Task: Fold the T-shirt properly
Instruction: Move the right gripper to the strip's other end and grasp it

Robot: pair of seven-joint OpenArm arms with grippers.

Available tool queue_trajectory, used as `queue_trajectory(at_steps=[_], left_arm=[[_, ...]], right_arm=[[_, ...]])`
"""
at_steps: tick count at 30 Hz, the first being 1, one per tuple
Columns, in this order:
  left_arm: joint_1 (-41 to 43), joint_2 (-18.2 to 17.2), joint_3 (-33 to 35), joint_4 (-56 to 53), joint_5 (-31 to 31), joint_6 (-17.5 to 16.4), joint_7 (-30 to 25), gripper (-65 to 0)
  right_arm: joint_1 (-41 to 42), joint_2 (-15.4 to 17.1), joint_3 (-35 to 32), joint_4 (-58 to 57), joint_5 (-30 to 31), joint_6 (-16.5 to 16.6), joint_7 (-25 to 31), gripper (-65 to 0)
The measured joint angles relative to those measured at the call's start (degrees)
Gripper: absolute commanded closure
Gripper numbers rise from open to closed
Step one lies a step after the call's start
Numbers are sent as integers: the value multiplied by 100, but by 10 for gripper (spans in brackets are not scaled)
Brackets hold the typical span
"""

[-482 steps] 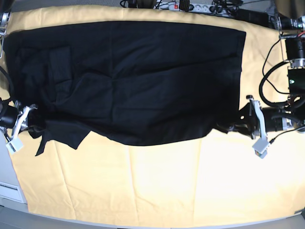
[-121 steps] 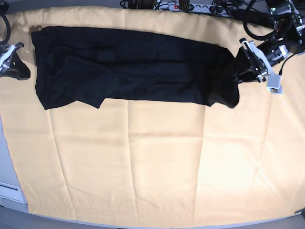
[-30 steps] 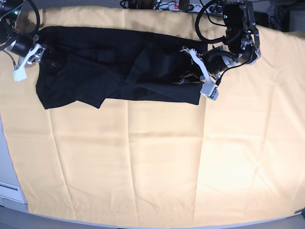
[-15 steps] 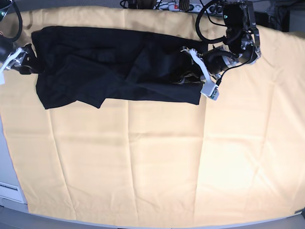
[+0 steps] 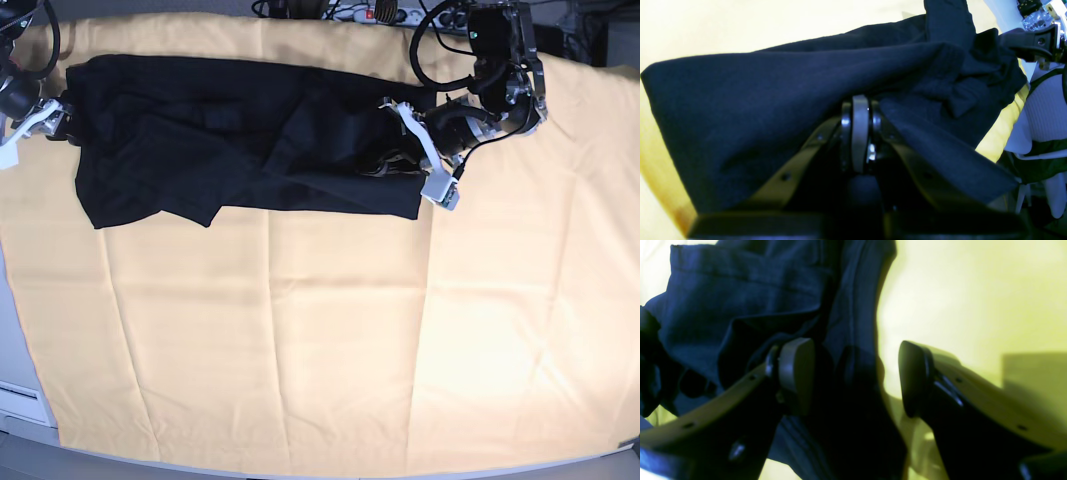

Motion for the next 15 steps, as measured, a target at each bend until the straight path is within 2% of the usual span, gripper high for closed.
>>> queue_trajectory(at_steps=[4,10,15], left_arm=[[0,0,0,0,0,0,0,0],[0,0,0,0,0,0,-2,0],[0,0,0,0,0,0,0,0]], right_arm=[[-11,-31,-170,0,-4,0,7,-418],[33,-153,-863,4,87,17,160,-418],[35,-271,-1049,2,557,221,101,-418]])
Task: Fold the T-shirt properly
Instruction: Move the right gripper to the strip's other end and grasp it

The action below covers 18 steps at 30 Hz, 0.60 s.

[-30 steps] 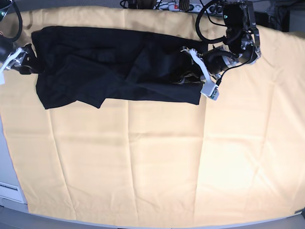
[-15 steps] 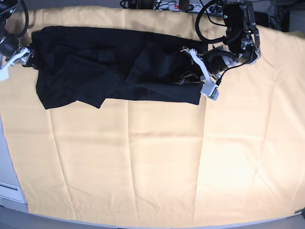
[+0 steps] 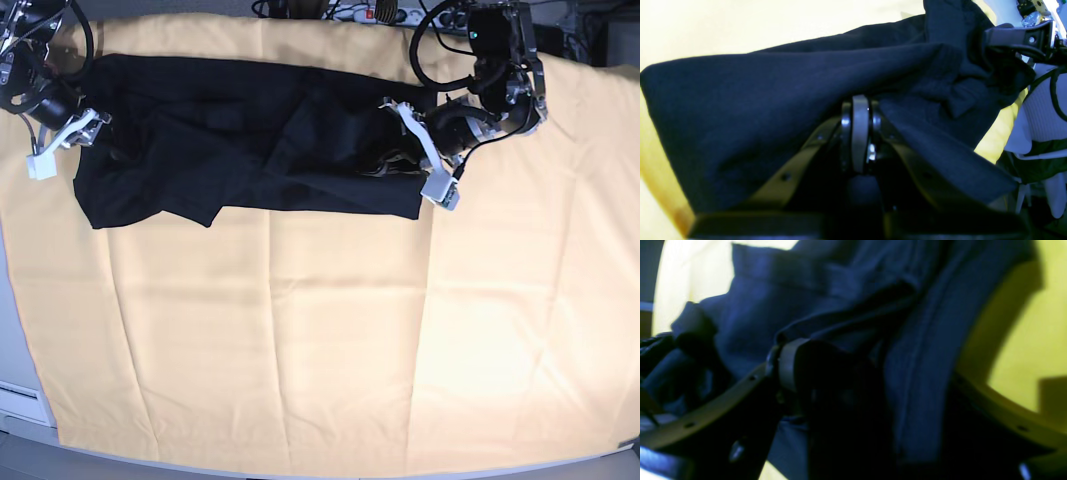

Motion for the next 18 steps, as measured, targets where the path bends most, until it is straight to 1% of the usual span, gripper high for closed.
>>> queue_trajectory(at_steps=[2,3,5,6,8,10,11,13,18], left_arm=[[0,0,0,0,0,0,0,0],[0,2,0,0,0,0,0,0],[0,0,0,0,0,0,-2,0],[0,0,0,0,0,0,-2,0],[0,0,0,0,0,0,-2,0],[0,0,0,0,0,0,-2,0],[0,2,0,0,0,0,-2,0],[0,0,0,0,0,0,-2,0],[0,2,0,0,0,0,-4,0]], right_arm=[[-4,-4,-4,0,225,114,-151,-418],[-4,-9,-4,0,328,111,-188,-418],[-4,-9,-9,0,385,173,-247,-418],[-7,-7,-9,0,439,260,-291,-418],[-15,17,-9,0,697,262,-472,-418],[-20,63,-7,-4,1086,374,-667,-418],[-15,87,0,-4,1174,442,-754,-418],[-15,116,68,-4,1156,520,-901,-418],[-15,85,81,-4,1156,518,-898,-418]])
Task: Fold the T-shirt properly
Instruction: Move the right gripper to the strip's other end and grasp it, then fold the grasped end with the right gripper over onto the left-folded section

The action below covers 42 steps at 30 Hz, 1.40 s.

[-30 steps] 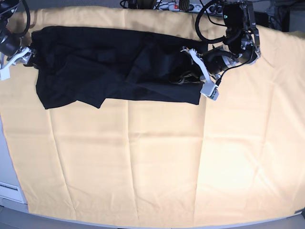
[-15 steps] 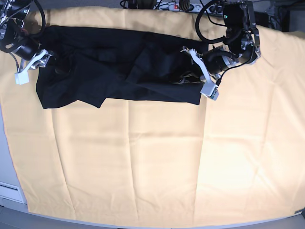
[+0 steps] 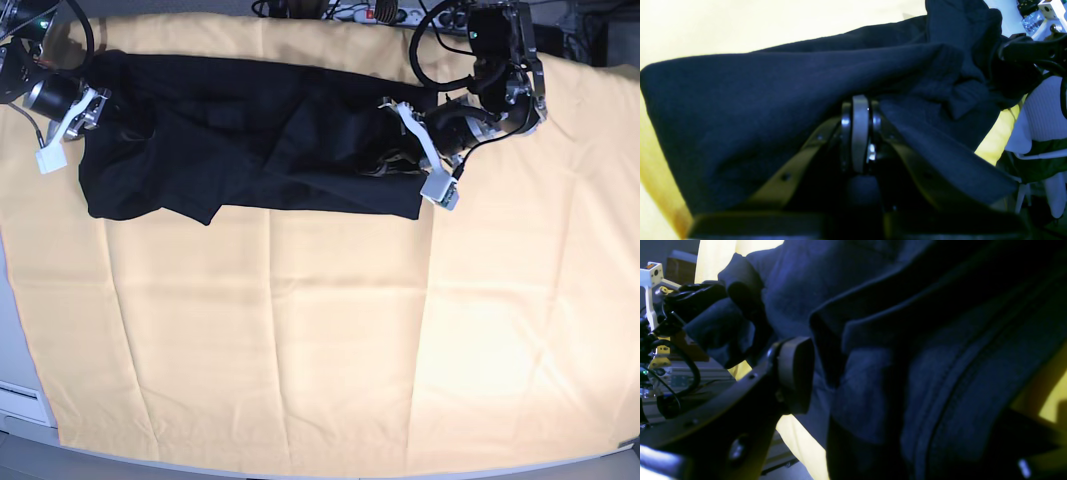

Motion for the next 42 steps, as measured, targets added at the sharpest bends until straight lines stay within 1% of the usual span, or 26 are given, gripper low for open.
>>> queue_trajectory(at_steps=[6,7,8,9,11,12,17,22,23,25,27,33,36,38,42], left_arm=[[0,-2,0,0,0,0,2,0],[0,0,0,0,-2,0,0,0],[0,-2,0,0,-2,0,2,0],[0,-2,0,0,0,0,2,0],[0,-2,0,0,0,0,0,0],[0,-2,0,0,0,0,2,0],[0,-2,0,0,-11,0,2,0],[-2,0,0,0,-396,-2,-2,0],[0,-2,0,0,-490,-52,0,0],[0,-2,0,0,-785,-291,4,0],[-2,0,0,0,-942,-319,22,0],[-2,-2,0,0,-870,-319,26,0],[0,-2,0,0,-625,-319,31,0],[0,0,0,0,-496,-299,26,0],[0,-2,0,0,31,72,-223,0]], right_arm=[[13,-7,0,0,0,0,20,-412],[33,-7,0,0,-2,0,20,-383],[68,-9,0,0,-2,0,20,-324],[127,-13,0,0,-33,-2,17,-246],[258,-17,-2,0,-39,-2,17,-61],[321,-15,0,0,-39,-2,17,0],[592,-15,0,11,-42,-2,-160,0],[632,15,0,452,-50,0,-256,0],[632,15,0,595,-61,0,-271,0],[625,15,0,909,-70,-2,-282,0],[588,15,0,1272,-42,-2,-286,0],[586,15,0,2098,-20,0,-286,0],[588,-7,0,2291,-22,0,-284,0],[588,-90,0,2358,-22,0,-284,0],[592,-363,0,2374,-24,0,-284,0]])
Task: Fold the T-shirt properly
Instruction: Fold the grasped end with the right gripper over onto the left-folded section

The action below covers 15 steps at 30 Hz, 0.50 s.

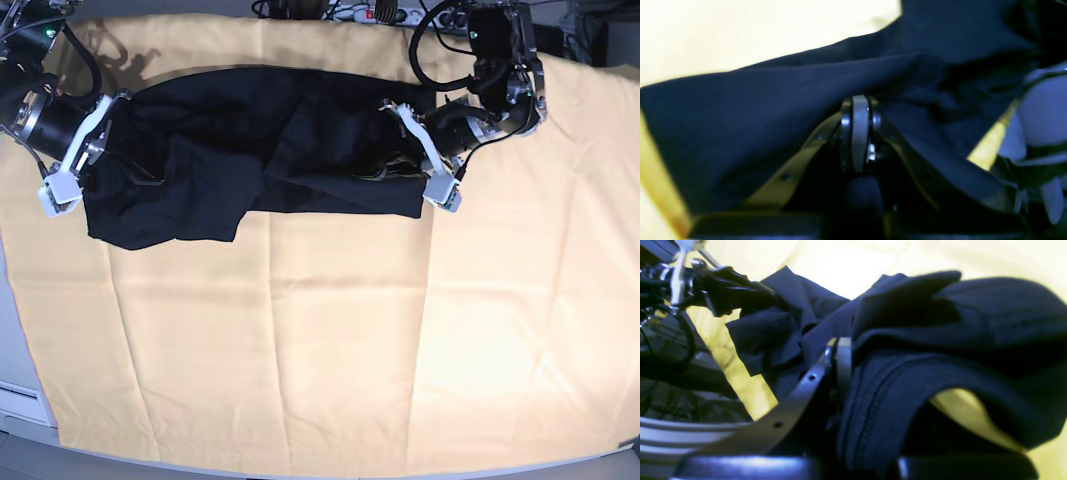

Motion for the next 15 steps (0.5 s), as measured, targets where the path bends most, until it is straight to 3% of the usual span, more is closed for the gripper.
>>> queue_trajectory(at_steps=[7,15], left_arm=[[0,0,0,0,619,455,-205,0],[0,0,0,0,612,470,-208,0]], right_arm=[[168,-568,20,0,-15,0,2,0],[232,-1209,20,717,-26,0,-26,0]])
